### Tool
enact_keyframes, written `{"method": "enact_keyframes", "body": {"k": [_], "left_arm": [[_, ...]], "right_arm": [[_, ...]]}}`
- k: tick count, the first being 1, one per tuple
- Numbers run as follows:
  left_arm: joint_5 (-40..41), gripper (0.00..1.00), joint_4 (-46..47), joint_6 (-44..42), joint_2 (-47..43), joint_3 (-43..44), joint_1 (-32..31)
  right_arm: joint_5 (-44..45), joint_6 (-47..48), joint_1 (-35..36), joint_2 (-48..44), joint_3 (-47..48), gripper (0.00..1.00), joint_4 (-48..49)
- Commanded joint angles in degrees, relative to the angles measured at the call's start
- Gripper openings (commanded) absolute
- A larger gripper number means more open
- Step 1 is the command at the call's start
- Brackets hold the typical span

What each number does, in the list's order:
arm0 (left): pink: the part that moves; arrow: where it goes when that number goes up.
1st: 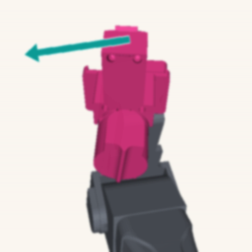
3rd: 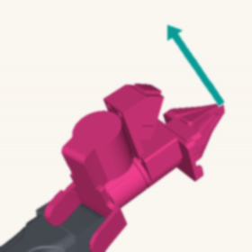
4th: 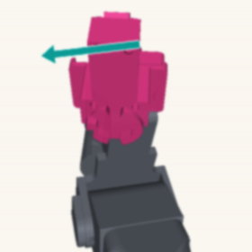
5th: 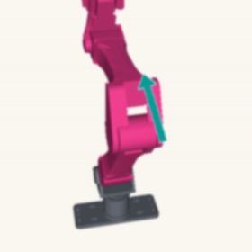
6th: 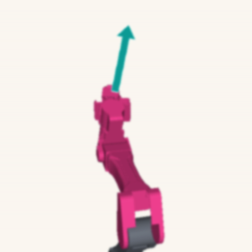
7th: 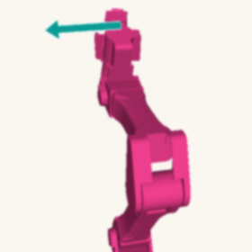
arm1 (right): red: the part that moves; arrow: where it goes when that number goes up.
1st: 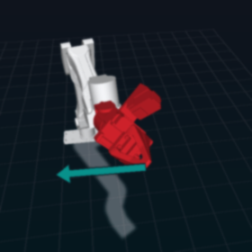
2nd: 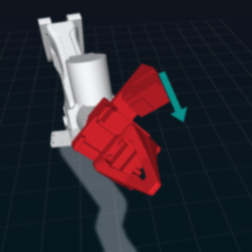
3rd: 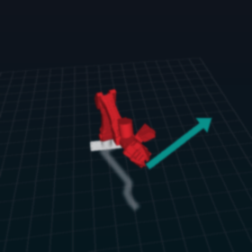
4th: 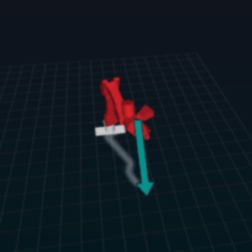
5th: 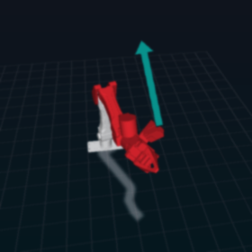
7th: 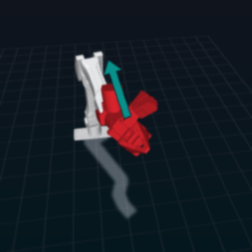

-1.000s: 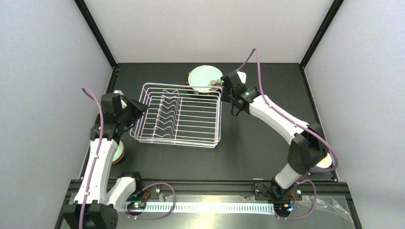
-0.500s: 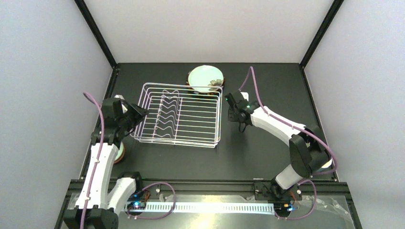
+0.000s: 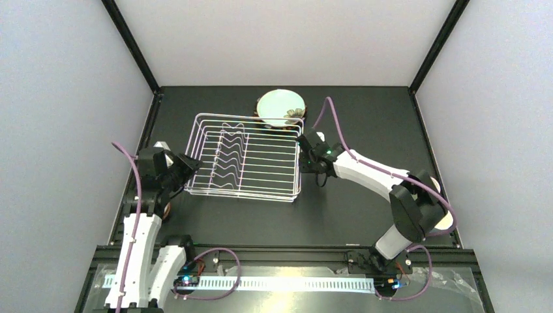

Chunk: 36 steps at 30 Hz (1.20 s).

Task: Load the mixed dishes into the dish rack
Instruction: Move the dish rack to the corner of the board.

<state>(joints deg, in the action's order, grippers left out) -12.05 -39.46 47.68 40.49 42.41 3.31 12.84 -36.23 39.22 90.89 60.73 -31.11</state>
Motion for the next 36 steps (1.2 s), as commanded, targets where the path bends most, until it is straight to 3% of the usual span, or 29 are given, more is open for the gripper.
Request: {"method": "enact_keyframes", "body": {"k": [1,19,27,36], "left_arm": [[0.3,0.99,-4.1,0.5,-2.0,-0.3,0.2],[4.4,0.98,-25.7,-1.5,-17.8,-5.1,0.1],[7.5,0.92,-24.7,-1.3,-17.3,-9.1,0.1],[8.1,0.92,-24.6,-0.4,-14.7,-9.0,2.4]], "right_arm": [[0.1,-1.3,3.0,2.6,2.5,0.15,-0.2],[1.7,-3.3,9.4,9.1,10.9,0.15,-3.2],[1.5,-2.9,10.3,11.1,13.8,0.15,-3.5],[0.4,-1.3,11.1,14.6,17.8,0.14,-4.1]]}}
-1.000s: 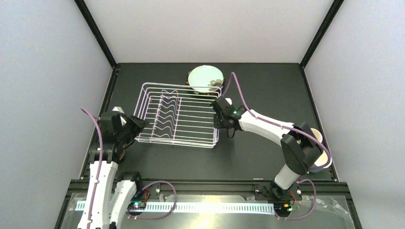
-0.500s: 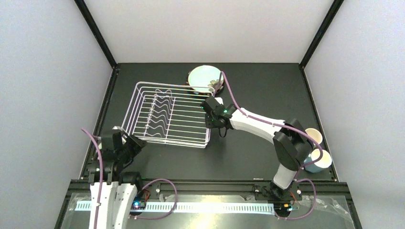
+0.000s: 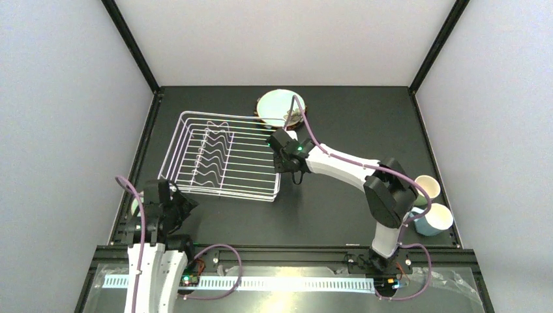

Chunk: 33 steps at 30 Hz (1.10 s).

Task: Load the mixed dishes into the dish rack
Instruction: Move the dish rack to the corner of the board.

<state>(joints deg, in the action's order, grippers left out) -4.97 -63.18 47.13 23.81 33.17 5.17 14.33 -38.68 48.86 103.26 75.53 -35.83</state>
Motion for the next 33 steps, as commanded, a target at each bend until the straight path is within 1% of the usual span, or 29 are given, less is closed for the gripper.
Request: {"method": "enact_keyframes", "body": {"k": [1,6,10,15,21,27,29,31,33], "left_arm": [[0.8,0.92,-1.1,0.1,2.7,0.7,0.5],[1.1,0.92,-2.7,1.3,5.4,5.6,0.5],[0.3,0.92,-0.1,3.1,9.3,7.0,0.5],[2.3,0.92,2.0,3.3,14.8,9.4,0.4],[4.2,0.93,4.3,4.1,18.9,9.0,0.0],[4.8,0.93,6.6,4.4,23.0,9.2,-0.5],[6.5,0.93,7.4,4.5,24.5,9.4,-0.9],[6.9,0.99,8.2,4.6,26.3,9.7,-1.1],[7.2,0.99,9.1,4.5,27.8,10.1,-1.2]], "right_arm": [[-1.1,1.3,1.7,2.7,3.7,0.14,0.2],[-1.1,2.8,1.9,3.8,6.2,0.15,-0.9],[-1.4,4.4,1.9,5.1,8.5,0.15,-1.7],[-2.8,5.7,1.9,7.1,10.9,0.15,-1.7],[-4.4,7.1,1.9,9.4,13.8,0.15,-2.0],[-5.8,8.0,1.9,10.3,14.6,0.15,-1.4],[-6.2,8.2,1.9,10.7,15.3,0.15,-1.5],[-6.6,8.5,1.9,11.0,15.8,0.15,-1.5],[-7.0,8.7,1.9,11.1,15.9,0.15,-1.4]]}}
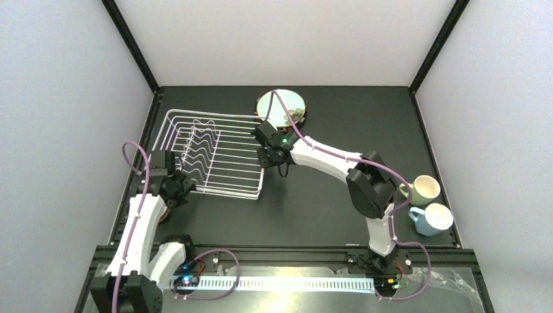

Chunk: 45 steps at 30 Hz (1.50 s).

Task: Load the mixed dishes into the dish rack
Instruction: Move the dish rack to the corner of the board.

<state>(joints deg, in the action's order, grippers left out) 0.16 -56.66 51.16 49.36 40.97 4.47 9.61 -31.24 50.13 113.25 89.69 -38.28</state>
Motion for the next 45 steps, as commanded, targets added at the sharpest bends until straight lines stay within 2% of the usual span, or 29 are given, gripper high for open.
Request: {"method": "enact_keyframes", "body": {"k": [1,18,35,45], "left_arm": [[2.3,0.99,2.9,0.4,3.0,2.5,-0.4],[5.2,0.99,7.9,-1.0,16.0,9.6,-0.4],[6.4,0.99,7.4,-1.6,17.2,11.9,-0.5],[4.5,0.99,5.9,-1.2,14.3,13.4,-0.5]], "right_arm": [[-2.4,1.3,0.6,1.2,1.7,0.15,1.1],[-5.3,3.3,0.6,3.3,2.8,0.15,1.5],[-7.9,4.4,1.8,9.8,12.7,0.15,-0.9],[-3.0,4.2,1.7,4.3,8.0,0.16,-1.9]]}}
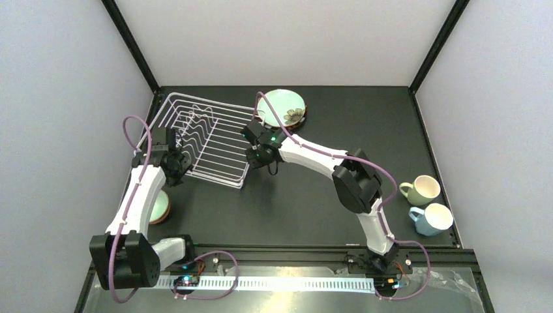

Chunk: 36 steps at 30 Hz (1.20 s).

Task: Load the mixed dishes into the dish rack
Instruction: Move the dish rack to the corner of the board, then move the plate to the corner of the board.

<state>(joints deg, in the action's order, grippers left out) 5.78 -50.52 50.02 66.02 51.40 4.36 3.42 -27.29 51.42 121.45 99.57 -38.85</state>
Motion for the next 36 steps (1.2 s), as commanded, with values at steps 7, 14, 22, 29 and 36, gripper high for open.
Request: {"method": "enact_keyframes", "body": {"k": [7,14,22,29,36], "left_arm": [[-4.2,0.99,-0.5,-0.6,-6.0,5.5,-0.4],[-8.8,0.99,2.9,-1.3,-5.3,9.9,-0.6],[-10.1,0.98,6.8,-3.1,2.8,18.8,-1.4],[-11.3,0.98,10.1,-4.7,12.7,26.6,-3.4],[-9.8,0.98,10.3,-7.1,26.9,42.8,-6.4]], "right_arm": [[6.5,-1.8,-2.1,-12.0,-4.7,0.24,-2.3],[6.4,-3.4,-11.6,-17.0,-5.8,0.36,-2.2],[1.0,-5.7,-24.3,-17.1,-9.8,0.64,5.4],[-4.0,-6.0,-29.1,-9.2,-5.2,0.75,8.0],[-6.5,-4.7,-31.6,-1.5,2.3,0.77,7.9]]}}
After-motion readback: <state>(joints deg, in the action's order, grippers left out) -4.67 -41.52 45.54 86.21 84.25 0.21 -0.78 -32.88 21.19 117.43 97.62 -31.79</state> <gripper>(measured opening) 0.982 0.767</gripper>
